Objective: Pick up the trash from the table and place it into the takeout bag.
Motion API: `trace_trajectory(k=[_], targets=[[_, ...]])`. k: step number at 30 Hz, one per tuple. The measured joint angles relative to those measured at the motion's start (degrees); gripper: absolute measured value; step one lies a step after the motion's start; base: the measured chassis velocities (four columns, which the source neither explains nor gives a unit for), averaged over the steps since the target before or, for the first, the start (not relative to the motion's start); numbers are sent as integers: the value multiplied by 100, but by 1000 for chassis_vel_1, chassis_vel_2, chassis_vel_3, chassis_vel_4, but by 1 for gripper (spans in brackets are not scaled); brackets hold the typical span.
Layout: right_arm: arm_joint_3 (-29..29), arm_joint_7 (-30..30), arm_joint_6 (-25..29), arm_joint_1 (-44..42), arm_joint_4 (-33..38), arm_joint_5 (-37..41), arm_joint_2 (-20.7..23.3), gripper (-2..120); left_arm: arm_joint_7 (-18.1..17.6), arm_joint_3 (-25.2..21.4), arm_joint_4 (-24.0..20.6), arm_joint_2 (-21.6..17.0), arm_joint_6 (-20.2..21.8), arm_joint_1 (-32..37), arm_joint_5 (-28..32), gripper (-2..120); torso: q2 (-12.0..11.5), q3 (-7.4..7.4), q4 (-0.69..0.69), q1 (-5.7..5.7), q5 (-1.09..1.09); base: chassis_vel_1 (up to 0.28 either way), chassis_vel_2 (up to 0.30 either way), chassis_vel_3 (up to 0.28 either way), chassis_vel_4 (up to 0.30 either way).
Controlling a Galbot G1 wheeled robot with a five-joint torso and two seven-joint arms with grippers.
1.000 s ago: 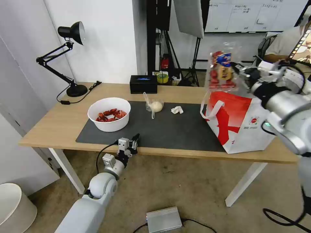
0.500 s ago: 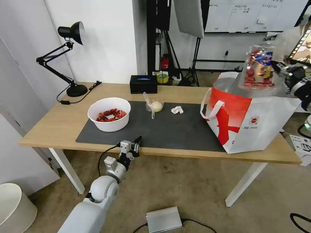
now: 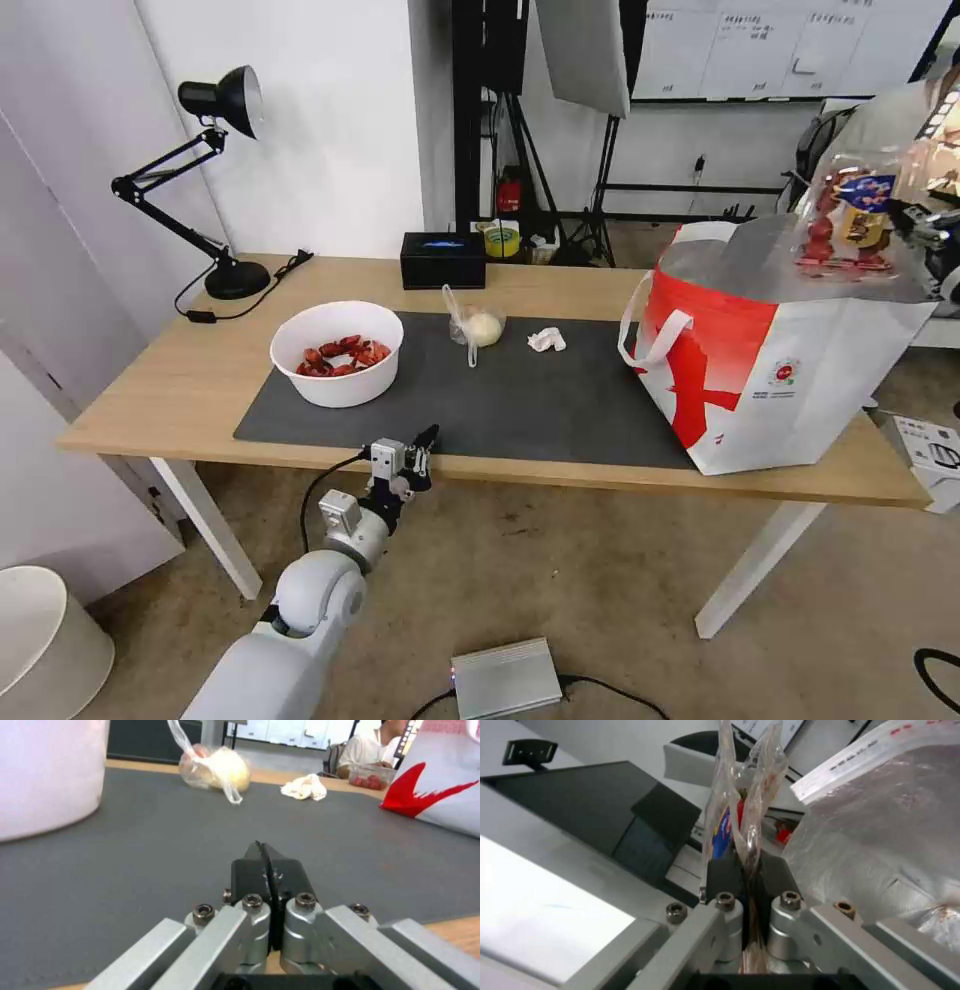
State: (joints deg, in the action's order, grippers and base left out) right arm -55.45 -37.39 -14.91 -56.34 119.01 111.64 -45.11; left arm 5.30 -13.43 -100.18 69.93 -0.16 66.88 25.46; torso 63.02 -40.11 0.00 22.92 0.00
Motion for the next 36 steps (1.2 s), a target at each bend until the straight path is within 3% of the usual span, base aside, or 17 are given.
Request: trace_trajectory(k=[26,31,36], targets=[[245,-446,-5,193,-339,-240,-51,1,-17,-311,-343,-200,-54,70,-120,0,0,0,0,0,0,0,0,0,0],[303,-414,-16,223,-406,-306,-87,14,-18,-378,-410,-232,-57,135,-118,0,0,0,0,0,0,0,0,0,0],[324,-402,-25,224,-417,-343,-107,34,-18,-458,-487,-287,-57,214,-98,17,0,0,0,0,0,0,0,0,0]])
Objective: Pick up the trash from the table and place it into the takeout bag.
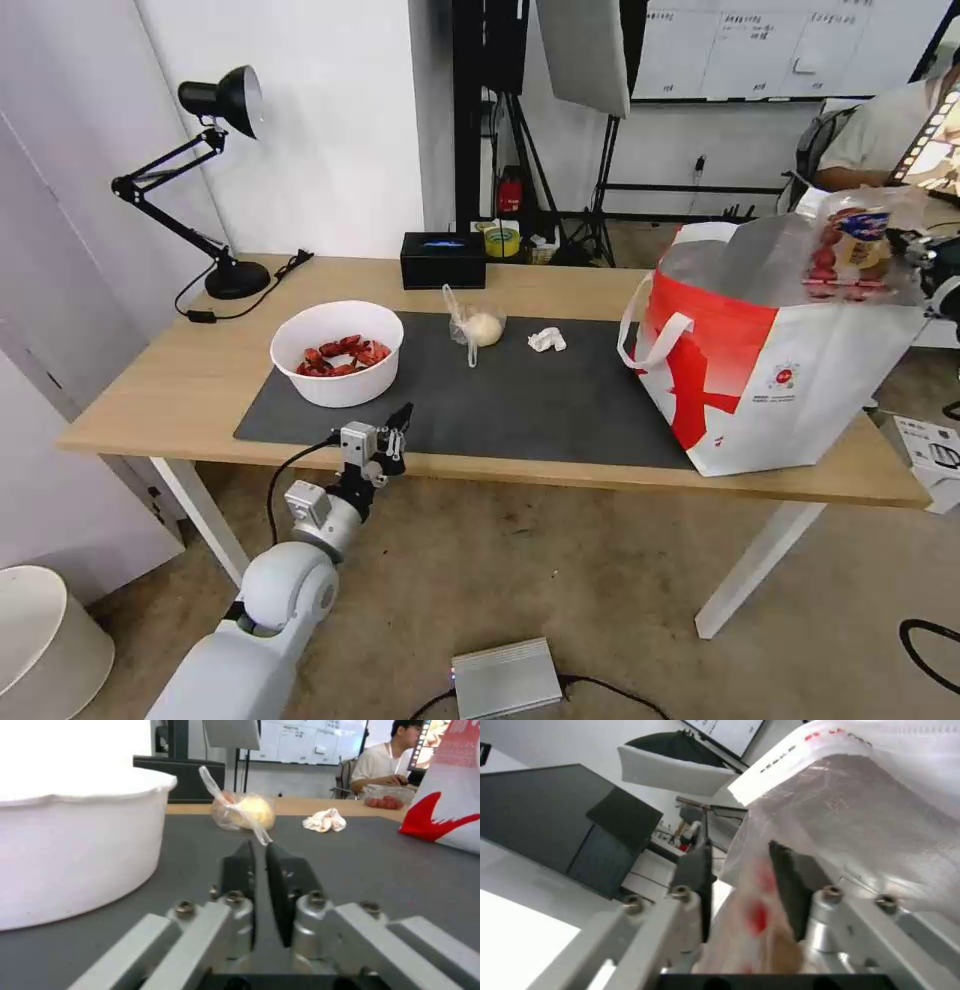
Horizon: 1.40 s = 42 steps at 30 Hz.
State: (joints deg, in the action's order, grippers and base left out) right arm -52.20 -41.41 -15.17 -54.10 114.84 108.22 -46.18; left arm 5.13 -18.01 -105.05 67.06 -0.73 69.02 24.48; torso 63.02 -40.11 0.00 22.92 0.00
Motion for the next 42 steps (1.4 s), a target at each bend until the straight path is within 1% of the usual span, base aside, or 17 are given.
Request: trace_trajectory(k=[2,6,7,9,10,12,16,17,18,20,24,26,27,30,31,36,42], targets=[[0,1,0,0,0,-4,0,36,0,-11,-8,-6,0,12,1,20,0,0,0,0,0,0,0,0,0],[4,10,-4,16,0,-18,6,57,0,-70,-65,-33,0,77,10,39,0,0,0,0,0,0,0,0,0],[4,10,-4,16,0,-18,6,57,0,-70,-65,-33,0,77,10,39,0,0,0,0,0,0,0,0,0],[4,13,-4,20,8,-19,13,64,0,-92,-89,-42,0,100,13,48,0,0,0,0,0,0,0,0,0],[1,14,-4,23,20,-19,21,70,0,-105,-104,-51,0,115,14,53,0,0,0,0,0,0,0,0,0],[-7,18,-4,23,34,-19,30,73,0,-120,-117,-58,0,128,17,57,0,0,0,0,0,0,0,0,0],[-35,310,-5,-87,213,-203,87,92,0,-201,-200,-100,0,189,48,76,0,0,0,0,0,0,0,0,0],[-35,310,-5,-87,213,-203,87,92,0,-201,-200,-100,0,189,48,76,0,0,0,0,0,0,0,0,0],[-41,428,-6,-146,286,-295,97,96,1,-225,-226,-109,0,213,56,79,0,0,0,0,0,0,0,0,0],[-44,685,-18,-301,471,-597,112,99,2,-297,-293,-133,2,267,82,89,0,0,0,-1,0,0,0,0,0],[-46,989,-58,-632,774,-1077,113,100,7,-412,-388,-164,3,373,113,99,0,0,1,0,-1,0,0,0,0],[-45,1200,-80,-884,942,-1460,79,100,15,-483,-437,-166,3,436,124,100,0,0,0,-1,-1,0,0,0,0],[-45,1200,-80,-884,942,-1460,79,100,15,-483,-437,-166,3,436,124,100,0,0,0,-1,-1,0,0,0,0],[-38,1594,-84,-1337,1197,-1997,-79,100,29,-607,-534,-150,2,552,129,100,0,1,0,-1,0,0,0,0,0],[-38,1594,-84,-1337,1197,-1997,-79,100,29,-607,-534,-150,2,552,129,100,0,1,0,-1,0,0,0,0,0],[91,2347,-37,-1788,1465,-2943,-246,100,41,-752,-667,-122,-13,710,127,100,0,1,0,-1,0,0,0,0,0],[165,2654,16,-1930,1626,-3454,-257,100,47,-852,-743,-98,-21,794,122,100,0,1,0,-1,0,0,0,0,0]])
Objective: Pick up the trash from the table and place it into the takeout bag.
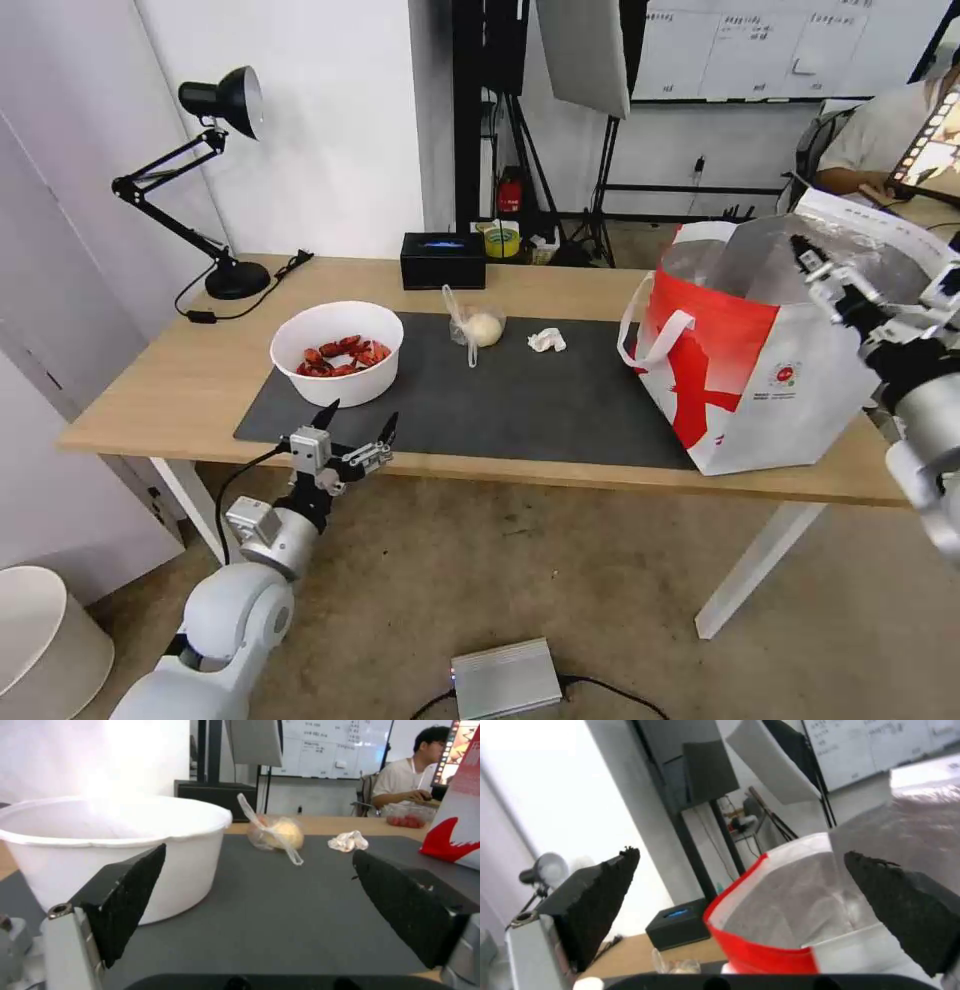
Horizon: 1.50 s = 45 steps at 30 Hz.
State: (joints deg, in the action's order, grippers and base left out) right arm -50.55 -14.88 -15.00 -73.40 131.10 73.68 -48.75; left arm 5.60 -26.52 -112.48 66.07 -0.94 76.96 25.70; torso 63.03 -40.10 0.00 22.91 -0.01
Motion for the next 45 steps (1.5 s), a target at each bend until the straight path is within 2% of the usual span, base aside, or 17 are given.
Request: trace_trajectory(k=[4,6,12,14,16,19,32,39,45], targets=[[296,249,125,-214,181,-899,-119,100,36,-177,-79,53,-75,170,-39,100,0,0,0,0,0,0,0,0,0],[372,260,151,-258,212,-1033,-172,100,47,-210,-97,65,-94,210,-55,100,0,0,0,0,0,0,0,0,0],[773,435,406,-520,261,-2061,-569,100,112,-370,-158,137,-185,379,-197,100,0,0,1,0,1,0,0,0,0],[941,591,603,-664,260,-2655,-782,100,131,-414,-171,200,-222,433,-246,100,0,0,1,0,0,0,0,0,0],[991,637,665,-711,252,-2816,-843,100,139,-423,-174,222,-229,447,-264,100,0,0,0,0,1,0,0,0,0],[1201,845,1022,-884,147,-3463,-1120,100,148,-446,-188,314,-253,488,-328,100,0,0,0,0,0,0,0,0,0],[1688,1183,2274,-1168,-568,-4671,-1788,100,183,-595,-161,505,-381,569,-519,100,0,0,0,0,1,0,0,0,0],[1803,1245,2573,-1348,-799,-4950,-2002,100,219,-696,-158,589,-468,665,-619,100,0,0,0,0,0,0,0,0,0],[1873,1452,3100,-1656,-1152,-5369,-2264,100,288,-823,-195,718,-590,832,-762,100,0,0,0,0,1,0,0,0,0]])
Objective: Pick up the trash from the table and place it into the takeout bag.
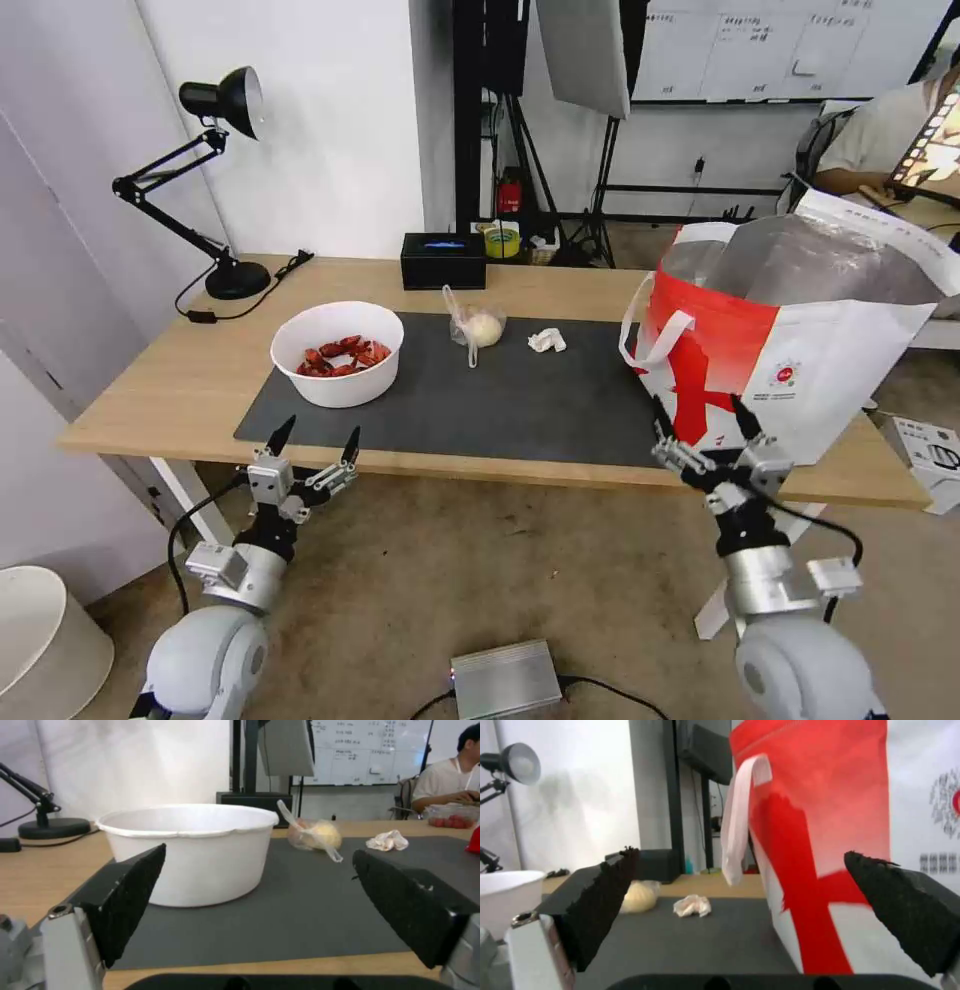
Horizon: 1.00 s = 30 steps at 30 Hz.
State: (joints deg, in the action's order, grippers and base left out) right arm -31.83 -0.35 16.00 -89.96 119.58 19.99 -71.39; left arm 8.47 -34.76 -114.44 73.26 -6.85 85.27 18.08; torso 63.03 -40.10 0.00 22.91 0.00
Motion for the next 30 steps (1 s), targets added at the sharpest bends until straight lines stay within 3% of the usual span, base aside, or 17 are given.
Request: trace_trajectory(k=[8,30], targets=[[214,-7,235,-137,-172,-136,-163,100,48,-181,-48,126,-80,146,-41,100,0,0,0,0,0,0,0,0,0],[449,-366,-190,-192,71,-155,-156,100,65,-243,-137,163,-76,220,86,100,0,0,0,0,0,0,0,0,0]])
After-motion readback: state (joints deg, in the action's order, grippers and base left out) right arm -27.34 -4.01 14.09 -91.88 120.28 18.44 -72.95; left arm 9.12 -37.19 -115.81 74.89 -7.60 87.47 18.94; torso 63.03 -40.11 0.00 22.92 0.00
